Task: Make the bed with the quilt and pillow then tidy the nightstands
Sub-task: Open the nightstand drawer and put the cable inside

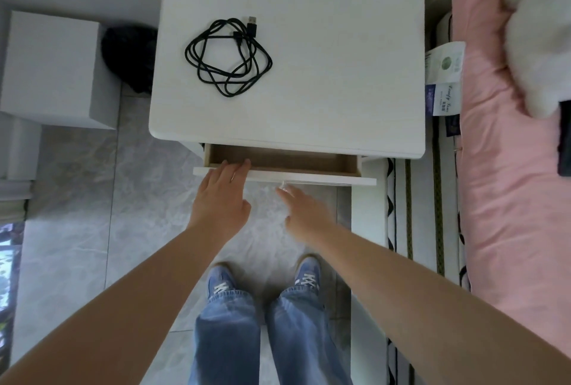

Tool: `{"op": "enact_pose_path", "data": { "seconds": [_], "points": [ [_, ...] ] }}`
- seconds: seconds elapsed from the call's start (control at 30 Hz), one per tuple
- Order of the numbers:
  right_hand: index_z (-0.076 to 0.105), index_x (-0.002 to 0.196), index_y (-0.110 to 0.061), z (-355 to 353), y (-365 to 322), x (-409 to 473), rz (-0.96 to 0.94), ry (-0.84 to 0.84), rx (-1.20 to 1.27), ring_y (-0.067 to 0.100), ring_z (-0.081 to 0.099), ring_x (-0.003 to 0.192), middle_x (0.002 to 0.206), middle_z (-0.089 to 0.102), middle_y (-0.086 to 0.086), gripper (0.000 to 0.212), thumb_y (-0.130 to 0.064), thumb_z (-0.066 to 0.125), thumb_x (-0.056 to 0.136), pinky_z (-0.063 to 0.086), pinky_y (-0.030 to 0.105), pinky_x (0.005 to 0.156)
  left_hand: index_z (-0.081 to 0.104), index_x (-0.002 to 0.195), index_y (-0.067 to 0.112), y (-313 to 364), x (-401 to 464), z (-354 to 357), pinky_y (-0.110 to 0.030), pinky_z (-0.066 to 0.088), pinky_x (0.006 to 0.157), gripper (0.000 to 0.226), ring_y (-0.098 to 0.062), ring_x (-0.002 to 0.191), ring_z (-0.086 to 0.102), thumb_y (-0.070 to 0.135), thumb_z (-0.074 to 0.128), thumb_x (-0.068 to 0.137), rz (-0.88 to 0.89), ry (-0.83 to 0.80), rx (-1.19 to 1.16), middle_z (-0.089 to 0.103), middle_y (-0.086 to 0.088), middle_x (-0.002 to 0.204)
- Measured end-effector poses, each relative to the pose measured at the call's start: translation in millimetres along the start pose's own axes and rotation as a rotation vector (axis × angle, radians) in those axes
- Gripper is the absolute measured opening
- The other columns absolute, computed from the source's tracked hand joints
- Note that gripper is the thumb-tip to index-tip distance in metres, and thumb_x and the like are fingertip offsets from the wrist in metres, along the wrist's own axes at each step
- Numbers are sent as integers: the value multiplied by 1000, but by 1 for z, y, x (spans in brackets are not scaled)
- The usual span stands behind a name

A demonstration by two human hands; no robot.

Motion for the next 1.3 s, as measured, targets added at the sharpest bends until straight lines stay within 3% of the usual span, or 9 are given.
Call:
{"op": "enact_pose_path", "data": {
  "seconds": [0.1,0.17,0.27,0.33,0.47,0.73,1.0,1.17,1.3],
  "points": [
    [51,133,-24,-15,-18,-26,-164,438,-27,19,47,128,139,49,-2,45,-16,60,89,49,36,101,33,146,22,0,-4,3,-35,22,119,60,-19,142,30,20,54,91,-35,42,-3,37,3,149],
    [53,129,-23,-24,-19,-34,-149,581,-27,20,43,131,138,49,0,46,-17,64,85,42,35,107,46,136,22,3,-4,3,-35,30,113,48,-20,131,41,20,55,89,-72,55,-18,48,3,137],
    [49,134,-23,-30,-4,-34,4,489,16,20,41,131,139,47,-1,47,-19,60,88,35,35,111,53,127,20,7,-10,5,-36,35,107,39,-21,121,46,20,54,88,-144,42,-58,53,1,125],
    [54,128,-23,-30,6,-37,61,394,67,19,49,121,128,55,-2,37,-19,57,91,40,33,106,52,127,19,10,-20,11,-37,34,108,41,-22,122,45,19,55,87,-178,36,-76,53,0,126],
    [63,116,-22,-24,8,-51,65,332,139,17,54,110,116,58,-5,27,-17,57,90,50,32,89,50,129,19,15,-41,22,-38,32,113,46,-24,123,44,17,56,83,-215,19,-61,52,-1,126],
    [61,115,-21,2,7,-73,60,227,72,19,54,106,114,57,-5,28,-13,56,89,46,29,85,55,126,24,16,-70,34,-35,39,106,39,-21,120,46,21,54,87,-220,-65,13,53,3,126],
    [63,106,-22,23,9,-85,51,111,55,17,57,97,108,58,-7,21,-18,48,93,51,32,74,66,99,26,11,-74,34,-31,45,82,22,-17,88,55,26,44,94,-286,-183,-1,58,5,95],
    [63,103,-22,29,10,-90,38,104,37,16,56,93,105,56,-9,20,-18,48,91,45,28,68,67,96,27,9,-80,39,-29,47,80,23,-15,83,56,26,45,94,-283,-200,3,58,6,91],
    [61,82,-24,22,9,-83,86,71,34,15,58,79,89,59,-8,22,-16,43,91,48,29,61,65,90,24,10,-77,36,-32,49,81,26,-17,83,58,28,41,96,-303,-255,2,56,4,82]
  ]
}}
Point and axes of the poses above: each hand's wrist, its own x-axis towards the middle knuckle, its own z-axis out of the palm, y = z × x, the point moved 3 cm from there along x, towards the middle knuckle
